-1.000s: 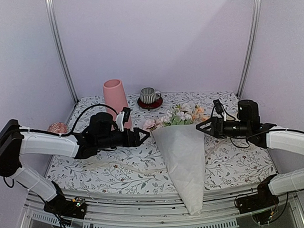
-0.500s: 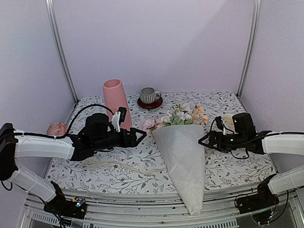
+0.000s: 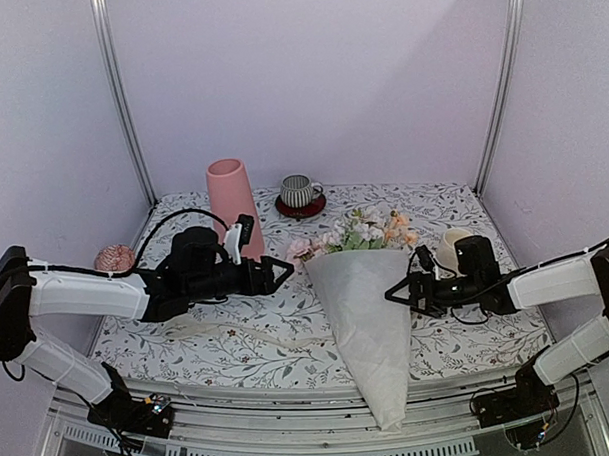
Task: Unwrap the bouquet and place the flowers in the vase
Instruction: Unfold the folded wrapping paper from the folded wrapping paper.
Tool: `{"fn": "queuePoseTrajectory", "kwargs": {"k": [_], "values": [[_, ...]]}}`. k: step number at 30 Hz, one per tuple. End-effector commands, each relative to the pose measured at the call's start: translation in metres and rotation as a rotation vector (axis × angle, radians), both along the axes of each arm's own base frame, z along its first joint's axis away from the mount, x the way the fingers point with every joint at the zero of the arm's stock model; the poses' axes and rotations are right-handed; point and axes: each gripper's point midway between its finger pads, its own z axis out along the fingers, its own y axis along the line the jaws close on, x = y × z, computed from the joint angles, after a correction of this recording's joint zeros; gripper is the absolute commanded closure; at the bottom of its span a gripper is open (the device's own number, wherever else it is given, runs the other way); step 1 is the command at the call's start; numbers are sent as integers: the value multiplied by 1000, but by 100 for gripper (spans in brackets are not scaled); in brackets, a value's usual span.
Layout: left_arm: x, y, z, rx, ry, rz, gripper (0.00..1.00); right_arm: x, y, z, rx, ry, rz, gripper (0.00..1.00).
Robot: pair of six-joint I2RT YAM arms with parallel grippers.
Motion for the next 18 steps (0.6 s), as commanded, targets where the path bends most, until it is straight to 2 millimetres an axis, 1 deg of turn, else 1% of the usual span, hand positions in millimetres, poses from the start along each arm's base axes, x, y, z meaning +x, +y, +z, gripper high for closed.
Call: {"fn": "queuePoseTrajectory", "kwargs": {"k": [1,5,13,18], "values": [[-4,-1,-7,23,1,-8,11,-4,21,21,80,-45,72,1],[-4,-2,-5,20,-2,-11,11,-7,30,40,110,-80,98,1],[-5,-1,-5,23,-4,-10,11,-8,30,78,145,-142,97,0],[-4,-1,-4,21,-3,-9,11,-14,33,106,195,-186,124,0]]}}
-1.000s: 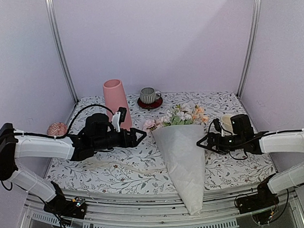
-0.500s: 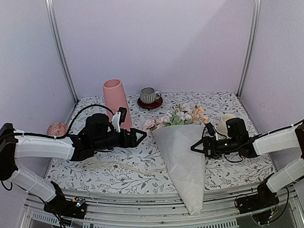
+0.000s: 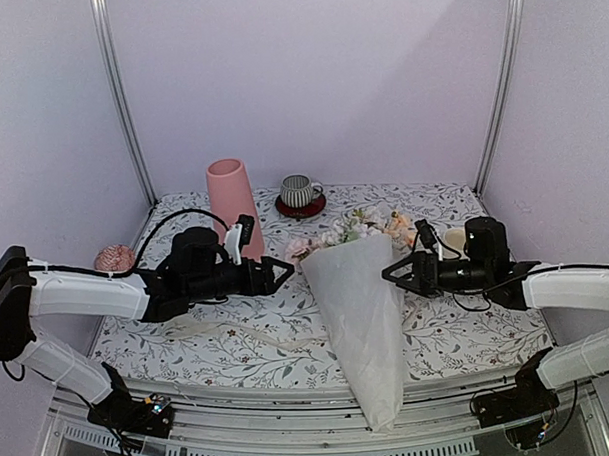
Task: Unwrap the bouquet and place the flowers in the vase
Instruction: Unfold the folded wrapping paper from the folded wrapping paper.
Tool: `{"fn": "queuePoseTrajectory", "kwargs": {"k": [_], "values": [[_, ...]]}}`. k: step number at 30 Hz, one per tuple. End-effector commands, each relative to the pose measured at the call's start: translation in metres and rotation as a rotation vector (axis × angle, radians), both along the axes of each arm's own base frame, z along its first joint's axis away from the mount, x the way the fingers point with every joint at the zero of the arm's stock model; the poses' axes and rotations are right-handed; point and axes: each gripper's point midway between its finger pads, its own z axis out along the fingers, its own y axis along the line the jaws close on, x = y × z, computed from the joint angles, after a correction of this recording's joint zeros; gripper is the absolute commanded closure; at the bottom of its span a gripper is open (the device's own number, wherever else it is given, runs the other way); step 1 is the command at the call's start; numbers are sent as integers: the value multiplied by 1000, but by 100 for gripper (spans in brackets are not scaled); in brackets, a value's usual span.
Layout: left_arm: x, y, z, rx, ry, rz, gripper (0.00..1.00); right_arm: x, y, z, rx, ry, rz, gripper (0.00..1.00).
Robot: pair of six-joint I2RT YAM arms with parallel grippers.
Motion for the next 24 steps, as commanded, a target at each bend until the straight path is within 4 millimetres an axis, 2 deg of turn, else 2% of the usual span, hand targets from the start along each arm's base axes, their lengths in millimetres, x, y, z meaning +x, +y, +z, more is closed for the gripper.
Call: {"fn": "queuePoseTrajectory", "kwargs": {"k": [1,9,15,17,18,24], "values": [[-3,0,-5,21,-2,-7,11,-7,9,37,64,-55,52,0],[-4,-2,-3,17,-4,-13,11,-27,34,68,87,-132,167,0],[-4,-4,0,16,-7,-18,11,-48,60,85,90,-195,282,0],[-4,-5,2,14,-10,-19,11,-57,72,86,82,-206,329,0],[-5,-5,3,15,-12,-19,11,-65,85,84,61,-213,375,0],[-4,6,14,8,-41,29,11,-86,118,71,-4,-236,473,1]]}}
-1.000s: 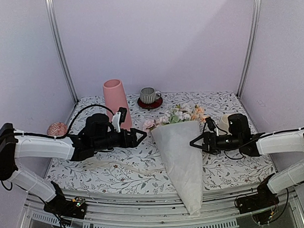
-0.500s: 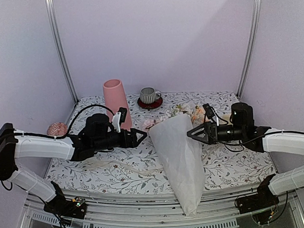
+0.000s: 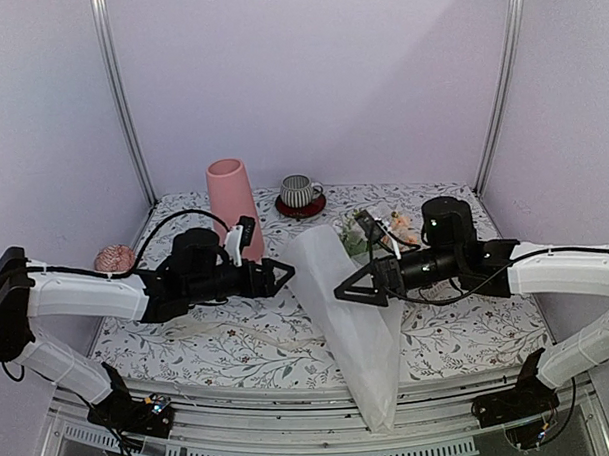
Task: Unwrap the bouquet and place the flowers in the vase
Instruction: Unfold the folded wrapping paper from the folded wrapping paper.
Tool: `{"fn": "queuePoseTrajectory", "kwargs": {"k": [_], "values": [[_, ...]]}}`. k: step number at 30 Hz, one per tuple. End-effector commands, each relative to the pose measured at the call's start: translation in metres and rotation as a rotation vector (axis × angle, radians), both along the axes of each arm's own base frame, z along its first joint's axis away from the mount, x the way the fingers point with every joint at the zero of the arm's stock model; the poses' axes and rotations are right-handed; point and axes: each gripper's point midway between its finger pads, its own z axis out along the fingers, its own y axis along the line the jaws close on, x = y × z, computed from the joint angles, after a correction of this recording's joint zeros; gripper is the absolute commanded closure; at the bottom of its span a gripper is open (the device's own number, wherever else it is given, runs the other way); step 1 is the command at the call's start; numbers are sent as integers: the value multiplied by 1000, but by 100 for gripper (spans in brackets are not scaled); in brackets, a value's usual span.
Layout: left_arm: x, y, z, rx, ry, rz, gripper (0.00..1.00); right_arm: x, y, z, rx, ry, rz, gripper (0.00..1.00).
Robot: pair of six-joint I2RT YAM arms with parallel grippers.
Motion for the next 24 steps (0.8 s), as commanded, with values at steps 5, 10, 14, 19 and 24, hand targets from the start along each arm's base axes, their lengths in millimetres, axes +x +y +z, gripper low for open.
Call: {"fn": "queuePoseTrajectory", "kwargs": {"k": [5,10,14,19,24], "values": [[-1,31,33,-23,-99,124,11,-35,47,-21,-95,-73,147,1],[-3,54,47,-13,-136,196,10,-33,55,-21,-114,-103,139,1],[-6,67,60,-13,-173,226,9,-8,45,-10,-161,-186,-9,1],[-9,71,67,5,-198,221,8,21,17,11,-194,-289,-212,1],[-9,68,72,18,-209,203,8,38,-22,27,-207,-339,-391,1]]}}
